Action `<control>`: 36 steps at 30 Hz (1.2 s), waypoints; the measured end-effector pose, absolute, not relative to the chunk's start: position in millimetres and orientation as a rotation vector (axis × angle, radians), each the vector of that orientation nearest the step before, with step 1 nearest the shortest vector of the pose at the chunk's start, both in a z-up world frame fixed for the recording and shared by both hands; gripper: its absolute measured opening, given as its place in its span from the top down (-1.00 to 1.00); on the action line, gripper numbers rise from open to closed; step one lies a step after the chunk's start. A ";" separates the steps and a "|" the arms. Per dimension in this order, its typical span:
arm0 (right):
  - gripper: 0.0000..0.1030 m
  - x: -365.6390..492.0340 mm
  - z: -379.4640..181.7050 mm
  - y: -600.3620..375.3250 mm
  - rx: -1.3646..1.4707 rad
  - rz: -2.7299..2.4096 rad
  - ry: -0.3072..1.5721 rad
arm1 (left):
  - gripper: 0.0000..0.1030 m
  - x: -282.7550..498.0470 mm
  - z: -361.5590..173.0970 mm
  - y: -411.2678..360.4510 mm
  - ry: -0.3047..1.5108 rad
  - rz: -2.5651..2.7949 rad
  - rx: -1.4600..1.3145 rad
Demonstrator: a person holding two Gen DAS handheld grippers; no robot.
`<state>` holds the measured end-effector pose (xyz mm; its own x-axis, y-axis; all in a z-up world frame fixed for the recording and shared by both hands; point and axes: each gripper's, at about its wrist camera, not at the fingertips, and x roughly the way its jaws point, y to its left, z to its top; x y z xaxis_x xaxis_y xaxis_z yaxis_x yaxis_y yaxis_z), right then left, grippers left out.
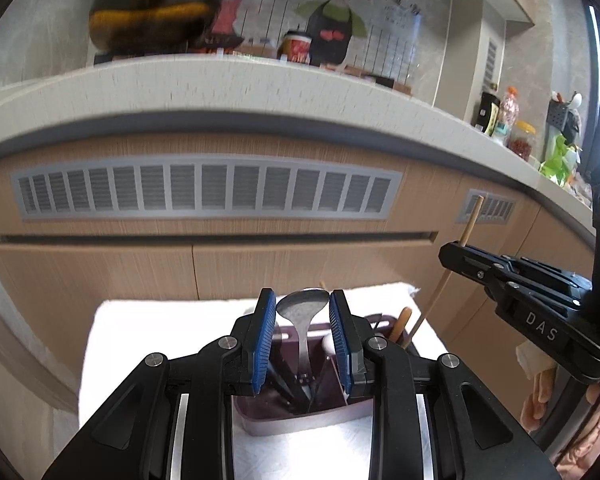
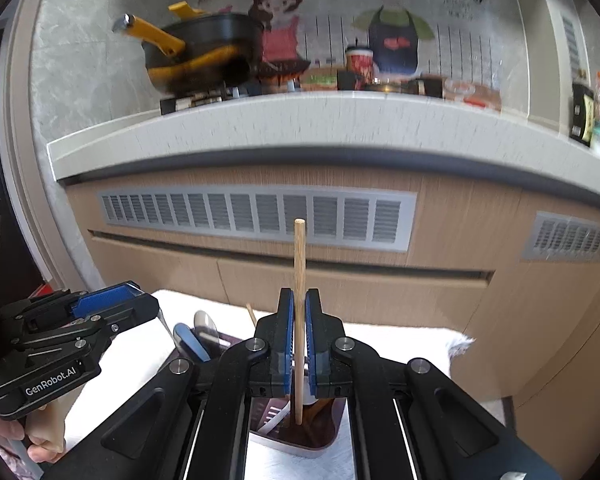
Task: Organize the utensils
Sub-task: 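Insert the metal spoon with the left tool while the right inserts the chopstick into the holder, then open both tools and pull them back from the holder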
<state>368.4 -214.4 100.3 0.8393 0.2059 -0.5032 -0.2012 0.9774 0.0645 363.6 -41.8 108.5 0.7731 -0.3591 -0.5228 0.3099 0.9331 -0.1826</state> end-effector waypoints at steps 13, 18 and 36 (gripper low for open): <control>0.02 383.4 42.8 -206.5 0.051 0.297 0.716 | 0.08 365.3 67.7 -53.0 0.703 -0.382 -0.094; -0.30 343.3 46.2 -220.5 0.068 0.243 0.639 | -0.12 322.4 64.7 -38.1 0.654 -0.327 -0.099; -1.00 150.3 11.2 -226.9 -0.030 0.032 0.526 | -0.95 119.1 26.1 -37.4 0.503 -0.148 0.043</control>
